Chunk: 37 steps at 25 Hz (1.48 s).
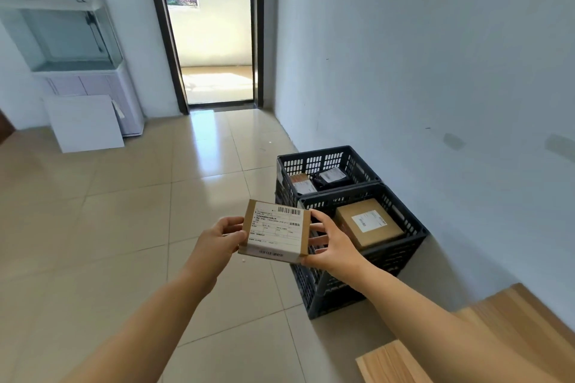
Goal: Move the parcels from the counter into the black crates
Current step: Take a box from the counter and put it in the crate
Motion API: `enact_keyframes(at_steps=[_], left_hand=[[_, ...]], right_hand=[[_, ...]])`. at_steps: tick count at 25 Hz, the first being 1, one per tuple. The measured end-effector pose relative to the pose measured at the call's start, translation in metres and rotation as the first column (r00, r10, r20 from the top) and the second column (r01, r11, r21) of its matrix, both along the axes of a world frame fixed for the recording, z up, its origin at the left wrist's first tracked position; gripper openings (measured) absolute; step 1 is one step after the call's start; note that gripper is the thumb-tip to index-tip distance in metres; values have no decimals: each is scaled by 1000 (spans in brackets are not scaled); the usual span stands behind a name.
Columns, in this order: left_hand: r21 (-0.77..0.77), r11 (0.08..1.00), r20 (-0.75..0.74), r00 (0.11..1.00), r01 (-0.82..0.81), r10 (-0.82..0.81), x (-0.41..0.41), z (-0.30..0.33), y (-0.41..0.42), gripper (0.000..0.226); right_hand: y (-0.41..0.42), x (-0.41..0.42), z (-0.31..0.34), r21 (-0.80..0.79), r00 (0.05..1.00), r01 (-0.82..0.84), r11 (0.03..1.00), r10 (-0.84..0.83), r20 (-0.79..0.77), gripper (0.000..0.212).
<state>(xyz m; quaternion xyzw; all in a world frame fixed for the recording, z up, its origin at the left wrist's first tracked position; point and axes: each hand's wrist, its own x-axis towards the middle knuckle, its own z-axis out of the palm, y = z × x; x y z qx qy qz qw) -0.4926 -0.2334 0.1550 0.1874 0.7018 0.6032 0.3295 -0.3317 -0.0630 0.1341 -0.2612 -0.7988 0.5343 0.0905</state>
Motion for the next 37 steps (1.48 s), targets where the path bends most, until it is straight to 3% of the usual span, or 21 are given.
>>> enact_keyframes(at_steps=[5, 11, 17, 23, 26, 31, 37], left_hand=[[-9, 999, 11, 999, -34, 35, -106, -20, 36, 24], [-8, 998, 61, 997, 56, -55, -238, -35, 91, 23], [-98, 981, 77, 984, 168, -161, -347, -53, 154, 21], [-198, 920, 164, 937, 338, -308, -382, -96, 250, 21], [-239, 888, 189, 916, 392, -354, -392, -109, 305, 22], [-337, 834, 206, 898, 437, -388, -419, -125, 417, 25], [-413, 771, 231, 875, 485, -426, -426, -148, 530, 23]], right_hand=[[35, -107, -17, -18, 1000, -25, 1000, 25, 10, 85], [81, -226, -32, 5, 998, 60, 998, -60, 37, 92], [117, -311, -50, -84, 980, 182, 980, -174, 94, 95], [182, -331, -83, -128, 927, 358, 925, -335, 171, 94], [231, -337, -100, -181, 923, 370, 911, -338, 182, 88], [324, -359, -126, -253, 893, 439, 862, -390, 223, 89], [415, -368, -144, -226, 846, 514, 827, -446, 293, 85]])
